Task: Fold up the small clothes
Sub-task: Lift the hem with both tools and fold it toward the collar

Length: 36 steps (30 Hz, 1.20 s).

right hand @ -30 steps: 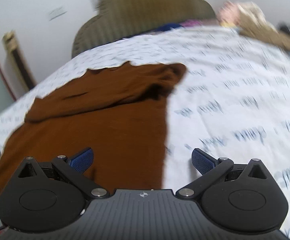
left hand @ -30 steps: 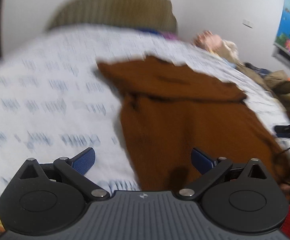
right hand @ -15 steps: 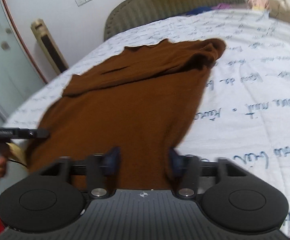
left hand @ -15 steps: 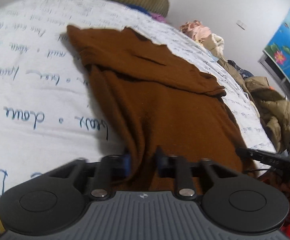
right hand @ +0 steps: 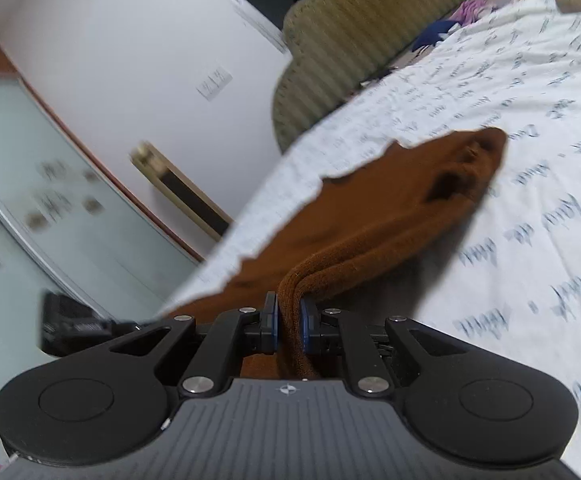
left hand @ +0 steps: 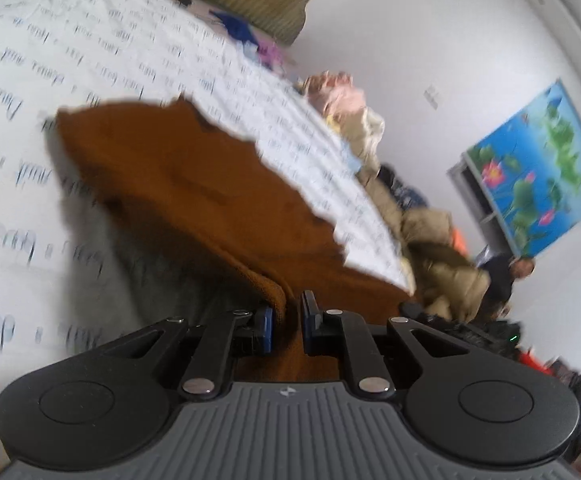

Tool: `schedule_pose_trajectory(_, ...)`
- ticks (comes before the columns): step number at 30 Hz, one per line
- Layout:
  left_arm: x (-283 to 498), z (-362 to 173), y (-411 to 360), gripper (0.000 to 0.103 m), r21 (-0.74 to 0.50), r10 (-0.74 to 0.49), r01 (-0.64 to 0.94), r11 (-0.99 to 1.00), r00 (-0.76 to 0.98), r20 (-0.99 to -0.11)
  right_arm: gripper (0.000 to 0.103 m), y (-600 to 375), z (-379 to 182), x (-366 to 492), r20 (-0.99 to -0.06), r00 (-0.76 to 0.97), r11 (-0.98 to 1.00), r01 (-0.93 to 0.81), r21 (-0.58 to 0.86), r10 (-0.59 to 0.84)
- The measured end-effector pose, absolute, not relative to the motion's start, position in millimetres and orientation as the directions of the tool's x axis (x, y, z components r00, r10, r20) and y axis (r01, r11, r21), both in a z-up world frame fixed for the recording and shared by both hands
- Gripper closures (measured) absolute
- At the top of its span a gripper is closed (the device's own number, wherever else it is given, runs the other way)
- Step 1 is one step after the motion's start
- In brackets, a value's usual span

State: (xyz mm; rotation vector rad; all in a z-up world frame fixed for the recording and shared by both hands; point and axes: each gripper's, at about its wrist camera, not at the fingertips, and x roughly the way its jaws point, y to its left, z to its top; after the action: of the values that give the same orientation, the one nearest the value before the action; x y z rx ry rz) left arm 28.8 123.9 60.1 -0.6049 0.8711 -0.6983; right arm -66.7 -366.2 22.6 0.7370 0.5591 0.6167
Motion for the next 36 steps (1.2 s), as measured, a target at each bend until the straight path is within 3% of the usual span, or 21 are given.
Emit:
schedule_pose_trajectory(2, 44, 67, 124, 0.09, -0.684, -0.708, 0.289, 0.67, 0.525, -0.471, 0.087, -375, 27, -47, -0.247, 0.714, 0.589, -0.278, 0.759, 0.656)
schedule_pose_trajectory(8, 87, 37, 109, 0.09, -0.512, -0.487, 0.16, 0.844, 0.63, -0.605, 0.087, -370, 10, 2, -0.439, 0.784, 0.786, -0.099, 0.61, 0.439)
schedule_pose_trajectory(11, 71, 22, 111, 0.09, -0.496, -0.484, 0.177, 0.85, 0.635, -0.602, 0.077, -362, -9, 8, -0.529, 0.772, 0.849, -0.026, 0.528, 0.353)
schedule_pose_trajectory(12, 62, 20, 113, 0.089, -0.51, -0.511, 0.201, 0.836, 0.624, -0.591, 0.068, -359, -12, 3, -0.541, 0.774, 0.865, -0.017, 0.501, 0.328)
schedule_pose_trajectory(13, 54, 18, 118, 0.083, -0.517, -0.524, 0.212, 0.829, 0.615, -0.589, 0.054, -360, -15, -5, -0.539, 0.777, 0.87, -0.023, 0.492, 0.325)
schedule_pose_trajectory(15, 35, 14, 127, 0.059, -0.518, -0.531, 0.22, 0.826, 0.61, -0.588, 0.04, -364, -17, -18, -0.516, 0.784, 0.859, -0.043, 0.51, 0.345)
schedule_pose_trajectory(16, 24, 12, 130, 0.03, -0.51, -0.527, 0.225, 0.83, 0.617, -0.585, 0.038, -370, -17, -29, -0.506, 0.79, 0.855, -0.044, 0.517, 0.346)
schedule_pose_trajectory(17, 14, 9, 131, 0.014, -0.501, -0.518, 0.228, 0.835, 0.634, -0.574, 0.038, -376, -17, -37, -0.503, 0.796, 0.854, -0.034, 0.52, 0.338)
schedule_pose_trajectory(20, -11, 0, 131, 0.012, -0.503, -0.522, 0.231, 0.833, 0.629, -0.576, 0.038, -391, -22, -55, -0.509, 0.806, 0.849, 0.016, 0.528, 0.301)
schedule_pose_trajectory(26, -35, -32, 115, 0.012, -0.663, -0.669, 0.232, 0.712, 0.509, -0.541, 0.037, -391, -40, -83, -0.536, 0.772, 0.848, -0.007, 0.53, 0.342)
schedule_pose_trajectory(27, -39, -34, 109, 0.012, -0.667, -0.689, 0.264, 0.697, 0.503, -0.521, 0.039, -386, -40, -87, -0.543, 0.767, 0.861, -0.023, 0.509, 0.341)
schedule_pose_trajectory(30, -48, -40, 95, 0.013, -0.645, -0.698, 0.315, 0.696, 0.508, -0.505, 0.063, -367, -41, -92, -0.575, 0.762, 0.903, -0.03, 0.429, 0.298)
schedule_pose_trajectory(33, -53, -43, 89, 0.018, -0.65, -0.717, 0.343, 0.679, 0.499, -0.486, 0.077, -353, -42, -95, -0.582, 0.766, 0.925, -0.046, 0.377, 0.275)
schedule_pose_trajectory(34, -54, -43, 88, 0.045, -0.657, -0.729, 0.348, 0.669, 0.481, -0.487, 0.085, -353, -43, -95, -0.577, 0.767, 0.921, -0.047, 0.387, 0.281)
schedule_pose_trajectory(35, -50, -44, 87, 0.082, -0.674, -0.749, 0.347, 0.652, 0.433, -0.501, 0.088, -355, -43, -96, -0.568, 0.767, 0.91, -0.048, 0.413, 0.298)
schedule_pose_trajectory(36, -46, -45, 87, 0.093, -0.692, -0.762, 0.335, 0.639, 0.395, -0.513, 0.088, -357, -42, -98, -0.556, 0.77, 0.898, -0.048, 0.438, 0.313)
